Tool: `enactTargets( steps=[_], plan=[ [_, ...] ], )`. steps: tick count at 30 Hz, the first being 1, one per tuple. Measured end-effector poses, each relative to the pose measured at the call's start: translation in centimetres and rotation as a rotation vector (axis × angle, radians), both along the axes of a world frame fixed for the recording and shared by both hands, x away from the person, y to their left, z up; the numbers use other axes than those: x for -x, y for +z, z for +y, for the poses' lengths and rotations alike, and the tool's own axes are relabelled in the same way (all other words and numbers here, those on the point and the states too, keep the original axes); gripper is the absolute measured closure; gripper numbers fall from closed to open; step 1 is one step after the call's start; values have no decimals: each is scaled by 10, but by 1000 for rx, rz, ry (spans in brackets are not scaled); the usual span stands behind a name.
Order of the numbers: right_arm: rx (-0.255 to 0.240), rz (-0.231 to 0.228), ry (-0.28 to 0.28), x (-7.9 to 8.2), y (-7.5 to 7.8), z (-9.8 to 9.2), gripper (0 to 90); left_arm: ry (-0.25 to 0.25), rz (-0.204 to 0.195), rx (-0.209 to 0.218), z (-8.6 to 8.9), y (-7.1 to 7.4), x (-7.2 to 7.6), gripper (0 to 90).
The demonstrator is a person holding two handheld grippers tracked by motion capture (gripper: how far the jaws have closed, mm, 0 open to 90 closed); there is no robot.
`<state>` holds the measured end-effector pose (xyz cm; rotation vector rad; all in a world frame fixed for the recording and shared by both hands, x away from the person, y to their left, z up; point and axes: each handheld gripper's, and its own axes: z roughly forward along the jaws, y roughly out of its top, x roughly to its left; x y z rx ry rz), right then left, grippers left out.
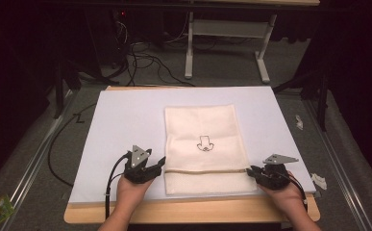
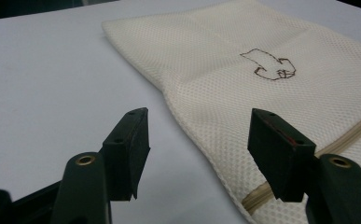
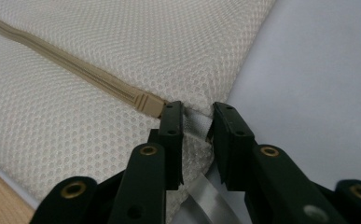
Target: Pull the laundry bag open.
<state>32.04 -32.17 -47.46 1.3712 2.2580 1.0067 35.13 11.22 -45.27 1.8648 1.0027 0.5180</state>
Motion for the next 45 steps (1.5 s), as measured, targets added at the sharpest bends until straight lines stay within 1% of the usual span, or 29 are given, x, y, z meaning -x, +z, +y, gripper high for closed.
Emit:
enactTargets(
  steps=[2, 3, 5, 6, 8, 10, 13, 14, 17, 18, 19, 20, 21, 22, 24, 25, 26, 27, 31, 32, 33, 34, 35, 37, 38, 42, 43, 44, 45],
  plan=[
    [5, 3, 7, 0, 0, 0, 776, -4, -1, 3, -1, 0, 0, 395],
    [7, -2, 16, 0, 1, 1, 806, -12, 1, 3, -2, 1, 1, 401],
    [4, 7, 22, 0, 1, 0, 823, -41, 7, 7, -7, 2, 2, 408],
    [4, 7, 22, 0, 1, 0, 823, -41, 7, 7, -7, 2, 2, 411],
    [1, -1, 32, 0, 3, 0, 835, -69, 24, 15, -13, 2, 5, 417],
    [0, -11, 40, 0, 6, -1, 838, -75, 27, 18, -16, 2, 6, 419],
    [-2, -36, 46, 2, 9, -1, 839, -121, 47, 37, -29, 2, 9, 427],
    [-2, -36, 46, 2, 9, -1, 839, -121, 47, 37, -29, 2, 9, 429],
    [-8, -68, 44, 4, 13, -1, 839, -182, 68, 50, -47, 1, 14, 437],
    [-8, -68, 44, 4, 13, -1, 839, -182, 68, 50, -47, 1, 14, 440],
    [-6, -75, 46, 5, 14, -1, 840, -196, 71, 55, -52, 1, 15, 440],
    [-5, -80, 45, 6, 16, 0, 840, -229, 79, 52, -62, 0, 17, 446],
    [-5, -80, 45, 6, 16, 0, 840, -229, 79, 52, -62, 0, 17, 447],
    [-3, -79, 45, 6, 17, 0, 841, -241, 83, 55, -66, 0, 18, 447],
    [-2, -87, 51, 6, 18, 0, 841, -274, 95, 62, -81, -2, 20, 450],
    [-5, -92, 51, 6, 19, -1, 841, -274, 95, 62, -81, -2, 20, 452],
    [-5, -92, 51, 6, 19, -1, 841, -286, 98, 58, -86, -3, 21, 452],
    [-12, -98, 47, 7, 20, -1, 842, -299, 102, 56, -96, -6, 21, 454],
    [-15, -121, 47, 8, 22, 0, 843, -317, 102, 77, -113, -8, 20, 466],
    [-15, -121, 47, 8, 22, 0, 843, -317, 102, 77, -113, -8, 20, 471],
    [-20, -135, 46, 9, 23, 0, 844, -327, 97, 88, -122, -8, 18, 475],
    [-20, -135, 46, 9, 23, 0, 844, -327, 97, 88, -122, -8, 18, 480],
    [-22, -151, 44, 10, 24, 0, 844, -334, 98, 101, -132, -9, 17, 484],
    [-30, -164, 41, 11, 25, 1, 844, -341, 98, 109, -142, -11, 16, 499],
    [-30, -164, 41, 11, 25, 1, 844, -341, 98, 109, -142, -11, 16, 506],
    [-40, -179, 39, 13, 27, 2, 844, -382, 103, 87, -164, -15, 16, 533],
    [-37, -185, 43, 13, 27, 3, 844, -392, 107, 99, -174, -15, 17, 557],
    [-37, -185, 43, 13, 27, 3, 844, -392, 107, 99, -174, -15, 17, 572],
    [-39, -183, 43, 13, 27, 3, 844, -390, 107, 107, -178, -14, 17, 572]
  ],
)
